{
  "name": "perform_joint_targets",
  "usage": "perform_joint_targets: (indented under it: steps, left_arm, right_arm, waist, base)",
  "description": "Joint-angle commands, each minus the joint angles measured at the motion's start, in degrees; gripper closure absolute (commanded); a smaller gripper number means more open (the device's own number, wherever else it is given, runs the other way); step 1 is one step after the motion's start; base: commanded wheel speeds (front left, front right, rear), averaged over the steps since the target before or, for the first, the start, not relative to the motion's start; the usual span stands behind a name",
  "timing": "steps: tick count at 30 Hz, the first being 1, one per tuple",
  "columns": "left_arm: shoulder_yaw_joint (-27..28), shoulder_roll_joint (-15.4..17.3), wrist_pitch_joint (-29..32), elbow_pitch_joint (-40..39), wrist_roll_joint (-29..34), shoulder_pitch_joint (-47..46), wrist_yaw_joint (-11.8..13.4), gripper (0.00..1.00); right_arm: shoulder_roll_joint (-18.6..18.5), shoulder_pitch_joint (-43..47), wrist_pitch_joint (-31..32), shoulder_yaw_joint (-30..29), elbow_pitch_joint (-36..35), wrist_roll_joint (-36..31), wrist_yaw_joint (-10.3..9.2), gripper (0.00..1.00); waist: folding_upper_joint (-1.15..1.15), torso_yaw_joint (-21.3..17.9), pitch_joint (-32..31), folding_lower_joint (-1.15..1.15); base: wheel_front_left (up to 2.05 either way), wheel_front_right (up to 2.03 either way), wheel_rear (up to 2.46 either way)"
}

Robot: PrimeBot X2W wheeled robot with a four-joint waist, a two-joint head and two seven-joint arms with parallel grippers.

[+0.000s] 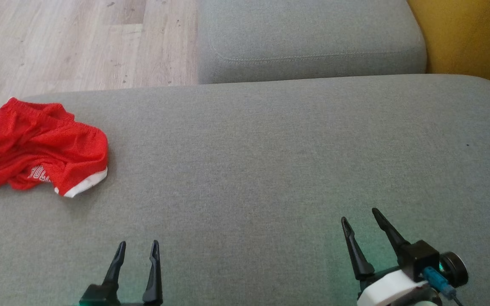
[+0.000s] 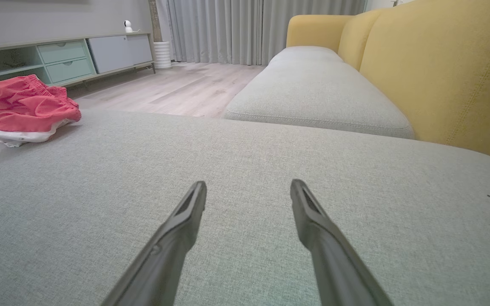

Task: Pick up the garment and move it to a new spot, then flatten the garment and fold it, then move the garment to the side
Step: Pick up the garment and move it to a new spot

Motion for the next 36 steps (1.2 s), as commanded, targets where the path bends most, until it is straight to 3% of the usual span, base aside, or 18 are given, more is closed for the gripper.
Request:
perform_joint_targets:
  steps: [1,15,30,36]
  left_arm:
    - [1.35,0.81,-0.55,-1.89,-0.13,-1.22,0.48,0.00]
    - [0.67,1.10,-0.35,-1.79,-0.61,-1.94,0.74,0.00]
    - [0.43,2.68,0.64,-3.70,-0.63,-2.17,1.45,0.00]
    - [0.64,3.29,0.99,-5.06,-0.92,-1.46,1.90,0.00]
  right_arm:
    - [-0.50,-1.29,-0.69,1.42,-1.67,-0.04,-0.04,0.00]
    - [-0.50,-0.97,-0.84,0.71,-1.97,-0.01,-0.04,0.00]
    - [-0.50,-0.87,-1.61,1.15,-1.71,1.33,-0.04,0.00]
    - [-0.50,-1.38,-1.94,1.80,-1.11,1.71,-0.04,0.00]
  waist:
    - [0.00,0.00,0.02,0.00]
    - [0.00,1.82,0.31,0.00]
    - [0.00,18.96,-0.20,0.00]
    - [0.00,23.37,-0.41,0.00]
  base:
    - [0.00,0.00,0.00]
    - [0.00,0.00,0.00]
    - [0.00,0.00,0.00]
    - [0.00,0.00,0.00]
